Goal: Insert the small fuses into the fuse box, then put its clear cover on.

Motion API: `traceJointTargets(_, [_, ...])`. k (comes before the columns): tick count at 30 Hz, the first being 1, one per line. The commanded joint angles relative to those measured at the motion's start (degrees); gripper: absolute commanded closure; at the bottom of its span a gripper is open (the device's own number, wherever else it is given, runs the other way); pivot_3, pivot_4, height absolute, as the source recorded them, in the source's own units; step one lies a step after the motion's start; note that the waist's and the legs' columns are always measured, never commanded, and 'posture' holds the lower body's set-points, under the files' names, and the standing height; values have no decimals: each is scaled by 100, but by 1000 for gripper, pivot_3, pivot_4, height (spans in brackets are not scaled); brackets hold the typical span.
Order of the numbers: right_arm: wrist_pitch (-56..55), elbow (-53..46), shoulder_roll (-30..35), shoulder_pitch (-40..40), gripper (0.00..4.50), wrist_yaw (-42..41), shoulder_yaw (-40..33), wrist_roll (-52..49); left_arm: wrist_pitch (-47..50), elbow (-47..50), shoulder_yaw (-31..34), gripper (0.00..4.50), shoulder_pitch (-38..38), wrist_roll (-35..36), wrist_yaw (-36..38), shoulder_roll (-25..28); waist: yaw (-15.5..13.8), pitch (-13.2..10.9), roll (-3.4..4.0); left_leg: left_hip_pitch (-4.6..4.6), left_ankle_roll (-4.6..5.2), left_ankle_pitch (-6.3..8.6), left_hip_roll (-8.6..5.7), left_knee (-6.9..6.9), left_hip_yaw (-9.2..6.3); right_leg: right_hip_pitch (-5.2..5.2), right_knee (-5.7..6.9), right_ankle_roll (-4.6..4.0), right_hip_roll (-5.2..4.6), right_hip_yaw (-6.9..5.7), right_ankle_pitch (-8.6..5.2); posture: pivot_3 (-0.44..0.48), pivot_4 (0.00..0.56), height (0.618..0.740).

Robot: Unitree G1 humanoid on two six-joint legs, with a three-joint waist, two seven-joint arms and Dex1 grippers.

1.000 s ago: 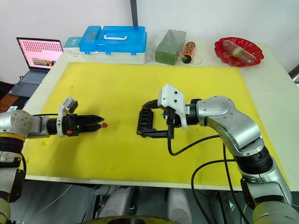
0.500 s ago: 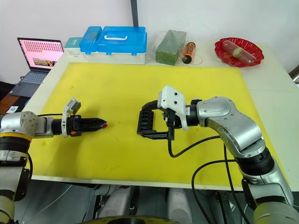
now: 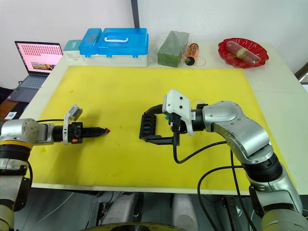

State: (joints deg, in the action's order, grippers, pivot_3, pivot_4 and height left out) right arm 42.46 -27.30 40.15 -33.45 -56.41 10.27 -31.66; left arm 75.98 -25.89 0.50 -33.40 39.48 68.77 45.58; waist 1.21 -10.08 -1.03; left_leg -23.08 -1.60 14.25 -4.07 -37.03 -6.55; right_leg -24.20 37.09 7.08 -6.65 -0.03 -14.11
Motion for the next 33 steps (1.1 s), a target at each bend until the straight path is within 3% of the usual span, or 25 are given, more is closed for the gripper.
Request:
traceJointTargets(1, [446,-15,-226,-143,0,257,-532,-622,414,1029,400,4477,146,626,237,225,-3,-1,-2,-3,0,0,1,0,-1,-2,0,0,-1,0,0,0,150,740])
traceJointTargets(4, [1064,141,-507,-285,0,597,-956,-1297,-45,2184,945,4477,373,1042,210,89,-30,-1,-2,-9,-1,0,1,-1,-4,-5,-3,0,-6,1,0,0,150,740])
traceJointTargets(6, [1421,243,-669,-370,0,845,-1190,-1694,-437,2766,1433,4477,459,1315,-67,-277,-66,-1,-2,-10,-2,0,0,-1,-5,-3,-9,-2,-13,1,2,0,150,740])
traceJointTargets(8, [1659,315,-769,-399,0,985,-1335,-2002,-785,3244,1477,4477,457,1315,-263,-488,-66,0,-3,-11,-5,-1,-1,-1,-7,-1,-14,-4,-17,-1,3,0,150,740])
traceJointTargets(9, [1726,338,-813,-399,211,1064,-1392,-2097,-885,3374,1455,4496,421,1290,-404,-581,-63,0,-3,-10,-5,-1,-2,-1,-5,2,-16,-4,-16,-1,3,0,150,740])
traceJointTargets(11, [1875,393,-874,-378,567,1243,-1523,-2307,-919,3422,1447,4500,234,1332,-773,-822,-63,-1,-2,-10,-5,-1,-2,0,-3,1,-16,-3,-15,-1,3,0,150,740])
traceJointTargets(14, [1844,323,-761,-301,1491,1297,-1440,-2213,-1560,3776,1286,4500,166,1255,-651,-1022,-47,-1,-3,-10,-5,-1,-3,0,-2,0,-14,-3,-13,-2,3,0,150,740])
traceJointTargets(16, [1823,282,-737,-273,1491,1292,-1395,-2239,-1918,3855,1202,4500,162,1182,-630,-1120,-36,-1,-3,-10,-4,-1,-3,1,2,-2,-15,-3,-12,-1,3,0,150,740])
traceJointTargets(21, [1804,257,-830,-251,2674,1430,-1344,-2285,-2171,3831,1137,4500,137,1298,-605,-1167,-38,-1,-3,-10,-4,-1,-2,1,4,-4,-14,-3,-8,-1,3,0,150,740])
traceJointTargets(30, [1831,319,-914,-274,2674,1601,-1354,-2425,-2429,3928,907,4500,179,1326,-565,-1173,-42,-1,-3,-10,-3,-1,-3,0,4,-2,-14,-3,-7,-2,3,0,150,740])
traceJointTargets(33, [1866,305,-935,-275,3232,1638,-1370,-2525,-2434,3944,872,4500,207,1339,-552,-1164,-40,-1,-3,-10,-3,-1,-3,0,3,-2,-14,-3,-6,-2,3,0,150,740])
